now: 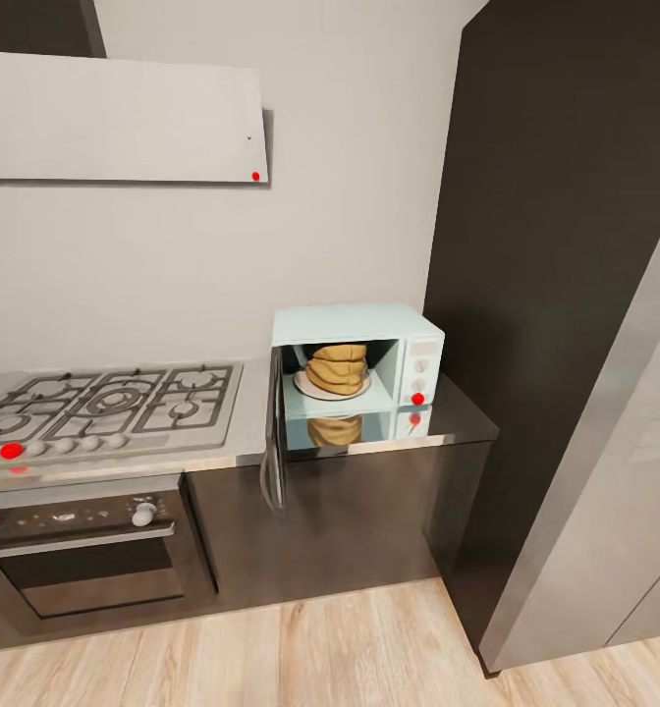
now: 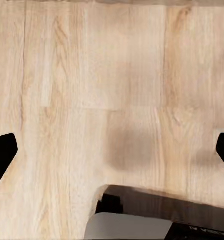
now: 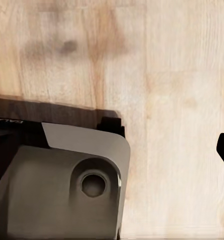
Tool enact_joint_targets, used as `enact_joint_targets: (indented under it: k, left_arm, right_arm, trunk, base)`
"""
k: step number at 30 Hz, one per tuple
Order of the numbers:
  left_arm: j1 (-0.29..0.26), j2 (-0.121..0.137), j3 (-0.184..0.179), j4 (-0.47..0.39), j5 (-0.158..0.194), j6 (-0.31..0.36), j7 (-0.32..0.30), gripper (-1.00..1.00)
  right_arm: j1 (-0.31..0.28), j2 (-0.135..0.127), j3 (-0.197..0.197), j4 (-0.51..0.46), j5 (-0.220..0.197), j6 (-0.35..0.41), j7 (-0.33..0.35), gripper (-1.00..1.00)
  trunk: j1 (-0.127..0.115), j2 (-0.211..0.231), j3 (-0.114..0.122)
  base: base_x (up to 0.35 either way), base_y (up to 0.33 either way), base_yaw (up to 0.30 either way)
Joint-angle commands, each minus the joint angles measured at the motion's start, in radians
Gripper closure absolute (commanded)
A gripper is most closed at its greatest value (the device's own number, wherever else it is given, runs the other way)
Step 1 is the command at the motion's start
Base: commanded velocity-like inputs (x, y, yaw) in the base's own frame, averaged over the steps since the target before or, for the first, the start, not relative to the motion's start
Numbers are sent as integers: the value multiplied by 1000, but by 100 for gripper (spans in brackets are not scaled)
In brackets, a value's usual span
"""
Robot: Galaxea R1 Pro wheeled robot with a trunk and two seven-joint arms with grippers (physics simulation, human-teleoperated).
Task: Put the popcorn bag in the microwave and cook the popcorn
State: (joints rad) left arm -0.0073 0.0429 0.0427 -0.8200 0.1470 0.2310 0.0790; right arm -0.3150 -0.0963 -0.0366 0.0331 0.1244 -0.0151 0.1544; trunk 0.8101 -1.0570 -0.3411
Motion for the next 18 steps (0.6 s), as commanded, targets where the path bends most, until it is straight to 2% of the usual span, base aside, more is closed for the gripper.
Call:
enact_joint_targets:
  k: [1, 2, 4, 5, 8, 10, 13, 16, 18]
  left_arm:
    - [-30, 4, -1, -40, 11, 43, 4, -100]
    - [-63, 6, -1, -55, 11, 63, 4, -100]
    - [-171, 8, -1, -72, 13, 109, -11, -100]
    - [-253, 7, 0, -75, 13, 142, -55, -100]
    - [-377, 6, 0, -89, 11, 159, -227, -100]
    - [-403, 2, 0, -132, 10, 152, -275, -100]
    - [-411, -1, 0, -278, 9, 147, -298, -100]
    - [-412, -1, -2, -323, 6, 143, -298, -100]
    - [-411, -13, -14, -334, -2, 131, -286, -100]
  right_arm:
    - [-1, 0, -4, 2, 11, 1, 2, -100]
    - [-1, 1, -4, 2, 11, 2, 2, -100]
    - [-1, 2, -3, 2, 12, 4, 2, -100]
    - [-1, 1, -3, 2, 12, 4, 2, -100]
    - [-1, 0, -3, 2, 12, 2, 1, -100]
    - [-1, 0, -3, 2, 12, 2, 1, -100]
    - [-1, 0, -3, 2, 12, 4, 2, -100]
    - [-1, -1, -3, 1, 13, 4, 2, -100]
    - [11, 4, -9, 2, 1, -7, -9, -100]
  trunk:
    - [0, -1, -1]
    - [0, -1, -1]
    - [0, -1, -1]
    - [0, -1, -1]
    - [0, -1, -1]
    - [0, -1, -1]
    - [0, -1, -1]
    - [0, -1, -1]
    - [0, -1, -1]
  base:
    - [0, 0, 0]
    - [0, 0, 0]
    - [0, 0, 0]
    - [0, 0, 0]
    - [0, 0, 0]
    - [0, 0, 0]
    - [0, 0, 0]
    - [0, 0, 0]
    - [0, 0, 0]
